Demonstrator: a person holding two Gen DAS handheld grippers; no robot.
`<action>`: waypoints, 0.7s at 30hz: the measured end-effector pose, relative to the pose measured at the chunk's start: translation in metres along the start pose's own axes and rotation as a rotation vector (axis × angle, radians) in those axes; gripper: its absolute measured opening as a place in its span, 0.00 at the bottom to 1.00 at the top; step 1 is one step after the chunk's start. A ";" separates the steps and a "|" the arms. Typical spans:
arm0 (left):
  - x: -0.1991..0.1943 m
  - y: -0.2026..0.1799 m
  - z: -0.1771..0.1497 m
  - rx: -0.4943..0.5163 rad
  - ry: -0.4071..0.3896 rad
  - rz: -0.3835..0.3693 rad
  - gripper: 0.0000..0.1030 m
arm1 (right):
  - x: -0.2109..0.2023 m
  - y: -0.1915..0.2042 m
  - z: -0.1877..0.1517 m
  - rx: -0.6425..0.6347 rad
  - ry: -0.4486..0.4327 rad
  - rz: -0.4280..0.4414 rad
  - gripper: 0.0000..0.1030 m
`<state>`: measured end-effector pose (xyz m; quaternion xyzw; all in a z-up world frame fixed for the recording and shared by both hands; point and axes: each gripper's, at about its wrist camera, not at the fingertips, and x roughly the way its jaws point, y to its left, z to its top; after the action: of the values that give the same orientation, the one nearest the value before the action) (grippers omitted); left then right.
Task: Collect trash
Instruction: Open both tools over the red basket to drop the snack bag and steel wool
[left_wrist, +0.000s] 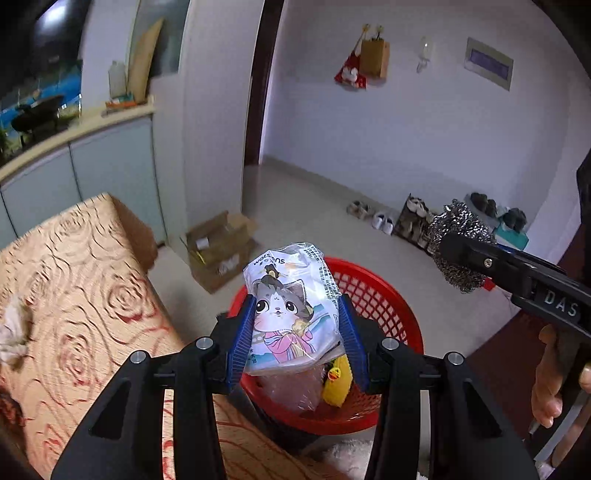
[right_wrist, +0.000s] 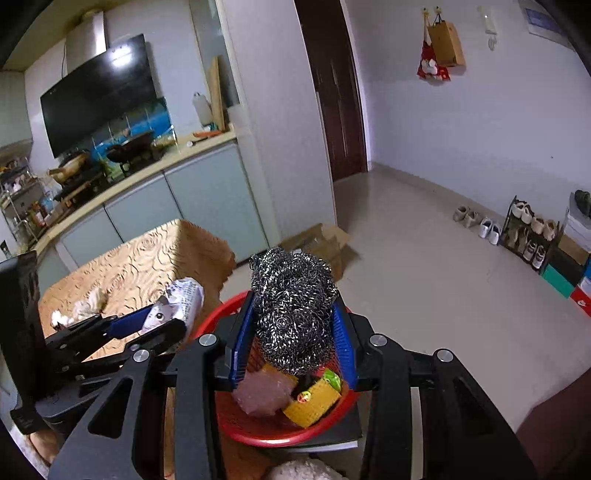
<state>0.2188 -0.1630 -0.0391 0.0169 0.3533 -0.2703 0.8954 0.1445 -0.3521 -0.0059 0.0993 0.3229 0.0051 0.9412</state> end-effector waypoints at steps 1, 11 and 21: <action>0.004 0.000 -0.001 -0.001 0.011 -0.003 0.42 | 0.003 -0.001 -0.001 -0.001 0.008 -0.002 0.37; 0.025 0.002 -0.010 0.016 0.072 -0.013 0.43 | 0.041 -0.007 -0.021 -0.015 0.143 0.009 0.41; 0.019 0.004 -0.010 0.016 0.063 -0.029 0.52 | 0.040 -0.015 -0.020 0.044 0.143 0.043 0.50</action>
<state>0.2256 -0.1664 -0.0596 0.0274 0.3793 -0.2852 0.8798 0.1632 -0.3600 -0.0481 0.1262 0.3874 0.0251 0.9129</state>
